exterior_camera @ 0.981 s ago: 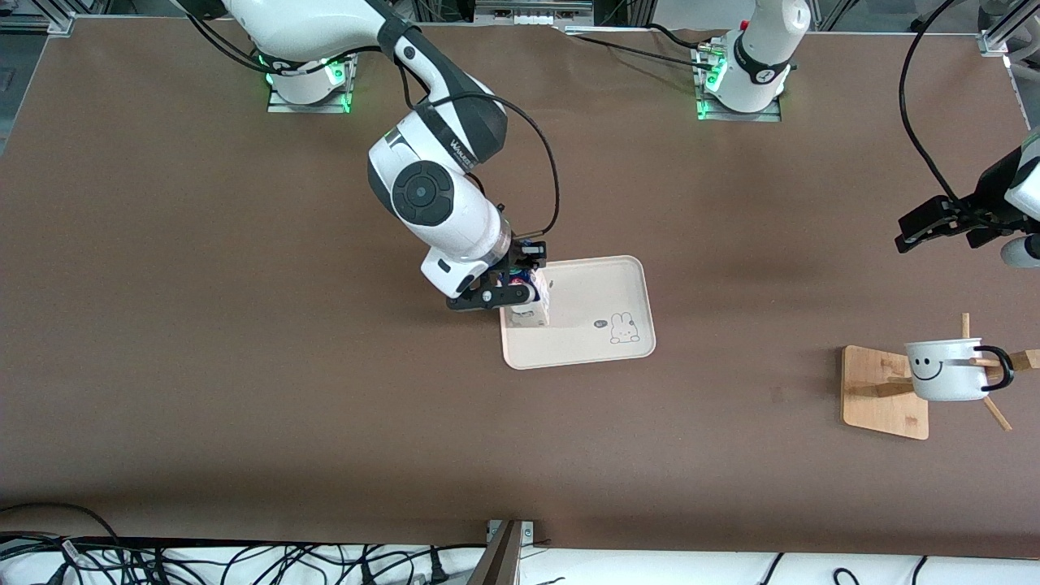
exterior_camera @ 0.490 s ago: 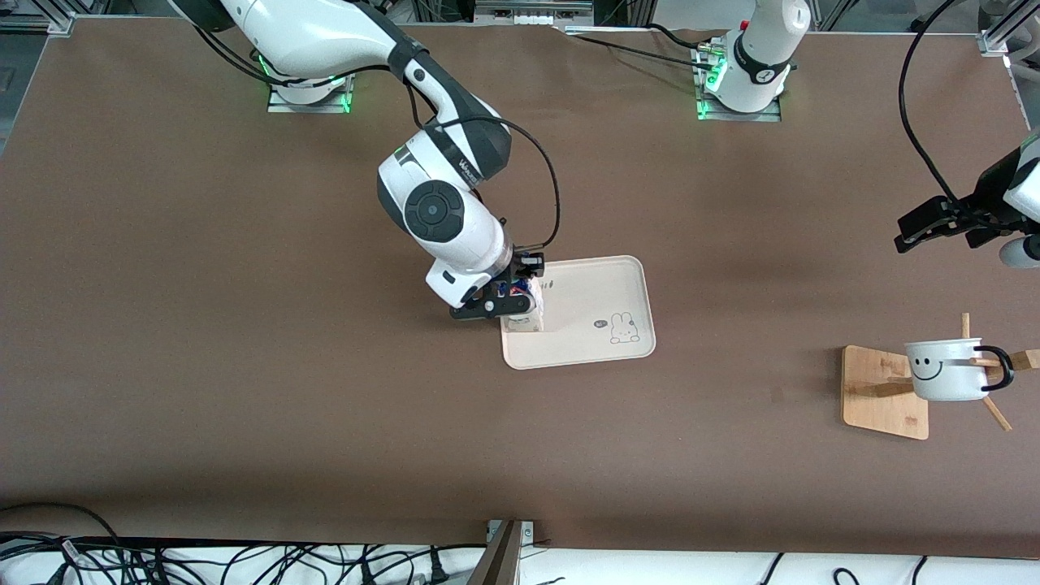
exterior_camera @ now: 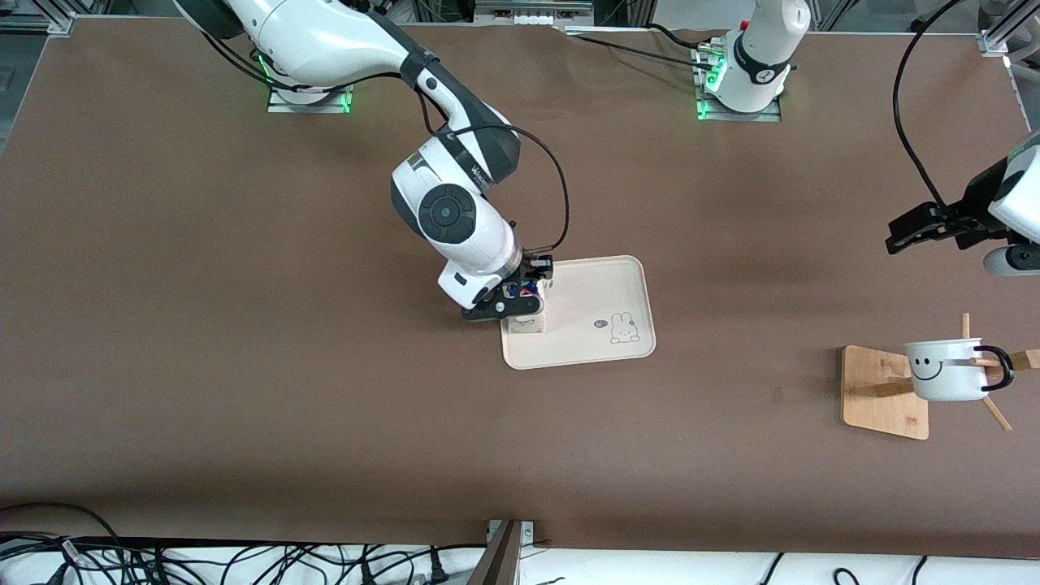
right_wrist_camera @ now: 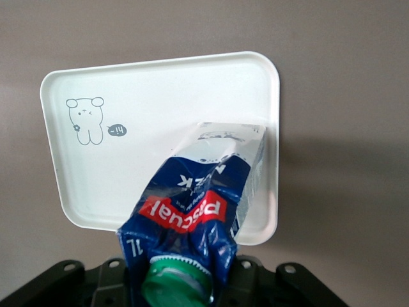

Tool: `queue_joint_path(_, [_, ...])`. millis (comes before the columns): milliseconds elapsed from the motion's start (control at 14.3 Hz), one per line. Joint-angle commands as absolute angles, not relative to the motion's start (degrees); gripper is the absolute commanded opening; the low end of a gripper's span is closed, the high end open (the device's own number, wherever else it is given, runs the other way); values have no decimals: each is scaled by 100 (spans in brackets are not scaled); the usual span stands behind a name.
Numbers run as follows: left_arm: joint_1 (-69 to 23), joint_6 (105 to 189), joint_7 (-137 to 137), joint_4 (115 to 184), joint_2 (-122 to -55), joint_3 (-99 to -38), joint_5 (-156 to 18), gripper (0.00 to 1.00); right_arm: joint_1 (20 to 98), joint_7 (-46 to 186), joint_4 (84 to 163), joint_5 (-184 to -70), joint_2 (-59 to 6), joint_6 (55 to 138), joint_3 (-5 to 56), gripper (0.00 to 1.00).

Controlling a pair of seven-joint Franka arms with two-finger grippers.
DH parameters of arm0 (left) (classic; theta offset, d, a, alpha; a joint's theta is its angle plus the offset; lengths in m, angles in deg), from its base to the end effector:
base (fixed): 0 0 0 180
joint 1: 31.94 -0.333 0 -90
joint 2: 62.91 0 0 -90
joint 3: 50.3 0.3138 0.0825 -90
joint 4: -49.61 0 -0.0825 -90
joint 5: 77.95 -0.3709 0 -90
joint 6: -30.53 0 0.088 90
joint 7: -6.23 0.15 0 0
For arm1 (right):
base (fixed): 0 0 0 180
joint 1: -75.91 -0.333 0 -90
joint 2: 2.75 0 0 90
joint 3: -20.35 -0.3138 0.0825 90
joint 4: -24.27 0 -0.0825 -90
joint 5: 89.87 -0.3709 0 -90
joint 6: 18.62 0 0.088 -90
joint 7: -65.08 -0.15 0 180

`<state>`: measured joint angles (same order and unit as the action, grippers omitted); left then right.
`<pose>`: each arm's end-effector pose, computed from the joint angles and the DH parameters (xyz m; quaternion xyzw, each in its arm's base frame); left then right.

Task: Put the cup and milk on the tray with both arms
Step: 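Lower the carton onto the tray and open the right gripper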

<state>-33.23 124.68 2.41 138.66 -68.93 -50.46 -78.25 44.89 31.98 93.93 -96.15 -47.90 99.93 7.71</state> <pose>0.5771 0.0122 0.5344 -0.9990 -0.0430 0.0080 0.0027 0.5634 0.4961 0.2830 -0.9907 -0.0325 0.0459 0.1235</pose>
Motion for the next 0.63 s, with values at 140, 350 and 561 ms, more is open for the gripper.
queue_joint_path(140, [-3326, 12290, 236, 13759, -6906, -5100, -7926, 100, 4480, 3107, 9335, -9540, -4907, 10222, 743, 100])
queue_joint_path(350, [-3326, 12281, 245, 13820, -6906, -5100, -7926, 100, 4480, 3142, 9327, -9514, -4864, 10231, 743, 100])
queue_joint_path(561, [-3326, 12307, 227, 13829, -6967, -5082, -7926, 100, 4524, 3151, 9291, -9514, -4758, 10205, 778, 100])
